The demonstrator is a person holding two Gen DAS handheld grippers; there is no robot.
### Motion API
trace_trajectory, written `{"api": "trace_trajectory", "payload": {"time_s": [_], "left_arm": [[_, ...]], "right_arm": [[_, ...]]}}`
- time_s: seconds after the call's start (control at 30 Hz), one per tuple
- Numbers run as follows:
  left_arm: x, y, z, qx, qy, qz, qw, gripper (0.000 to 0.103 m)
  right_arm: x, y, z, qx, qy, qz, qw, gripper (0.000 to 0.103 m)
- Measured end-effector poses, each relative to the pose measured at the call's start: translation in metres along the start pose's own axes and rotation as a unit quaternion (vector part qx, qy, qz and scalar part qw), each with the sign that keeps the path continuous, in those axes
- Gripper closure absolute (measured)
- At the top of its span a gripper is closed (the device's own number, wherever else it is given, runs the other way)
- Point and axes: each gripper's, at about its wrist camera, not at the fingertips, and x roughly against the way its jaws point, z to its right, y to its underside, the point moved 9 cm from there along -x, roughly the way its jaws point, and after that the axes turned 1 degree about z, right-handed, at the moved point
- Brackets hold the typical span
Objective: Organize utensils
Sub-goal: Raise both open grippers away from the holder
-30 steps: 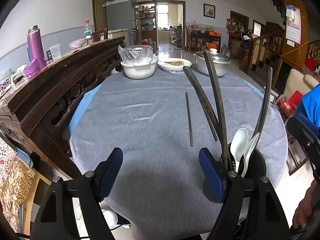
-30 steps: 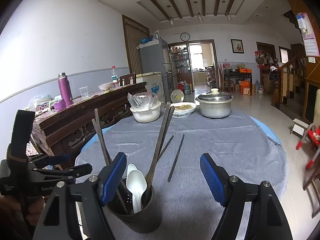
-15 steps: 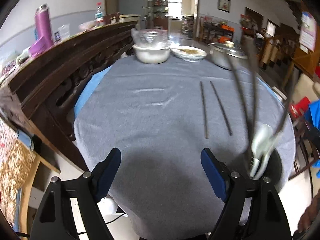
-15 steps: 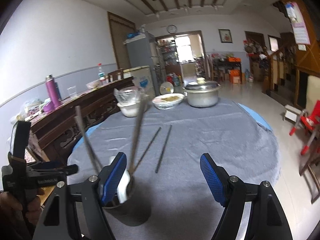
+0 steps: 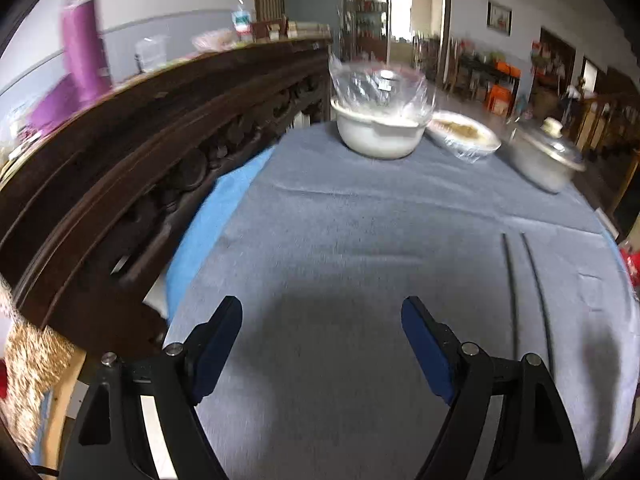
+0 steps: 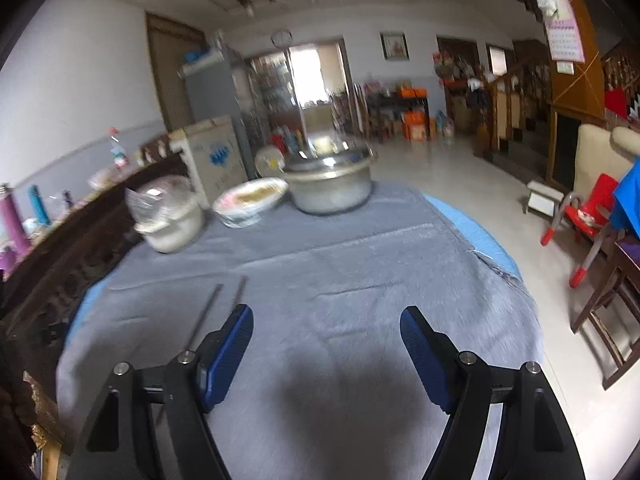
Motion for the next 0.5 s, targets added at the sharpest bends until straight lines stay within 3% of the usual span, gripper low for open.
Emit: {"api": "trace_trajectory", "payload": {"time_s": [0.17,0.3,0.5], "left_arm": [[-0.034,-0.021,0.014,-0.015,0.000,-0.035,0.9993,0.021],[-0.050,-0.018,0.023,0.002,0.009,-0.109,0.9940,0.021],[-0.039,-0.014,0.018,0.001,-0.011,-0.096,0.9953,0.021]], "right_arm": [[-0.058,-0.022,-0.010,0.000,-0.013,-0.067,0.998,0.025],[-0.098,-0.037,-0.035,-0.002,-0.050,-0.115,0.992,0.025],[-0.118,-0.042,-0.062,0.003,-0.082,-0.126,0.989,0.025]]}}
